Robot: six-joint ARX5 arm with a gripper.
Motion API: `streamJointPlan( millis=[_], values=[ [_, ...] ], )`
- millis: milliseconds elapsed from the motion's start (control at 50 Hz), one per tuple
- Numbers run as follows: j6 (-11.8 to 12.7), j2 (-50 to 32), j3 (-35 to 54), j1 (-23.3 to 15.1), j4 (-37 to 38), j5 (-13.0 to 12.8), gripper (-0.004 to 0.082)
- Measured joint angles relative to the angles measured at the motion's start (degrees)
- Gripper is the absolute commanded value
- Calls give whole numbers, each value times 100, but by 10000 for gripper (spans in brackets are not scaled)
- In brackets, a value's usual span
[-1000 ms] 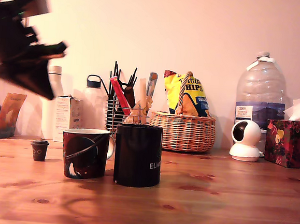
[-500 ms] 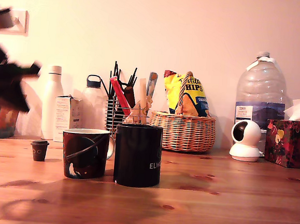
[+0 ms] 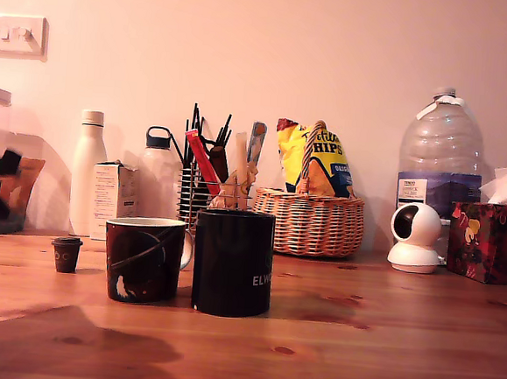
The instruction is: Pick up the coffee capsules from the table one by one and drop them inside the nearest coffee cup
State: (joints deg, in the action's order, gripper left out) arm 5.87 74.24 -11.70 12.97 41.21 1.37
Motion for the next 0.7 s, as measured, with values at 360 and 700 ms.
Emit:
streamJointPlan(
  millis=[360,700],
  values=[
    [0,0,0,0,11,-20,452],
    [-435,105,-2,0,468,-22,558]
  ],
)
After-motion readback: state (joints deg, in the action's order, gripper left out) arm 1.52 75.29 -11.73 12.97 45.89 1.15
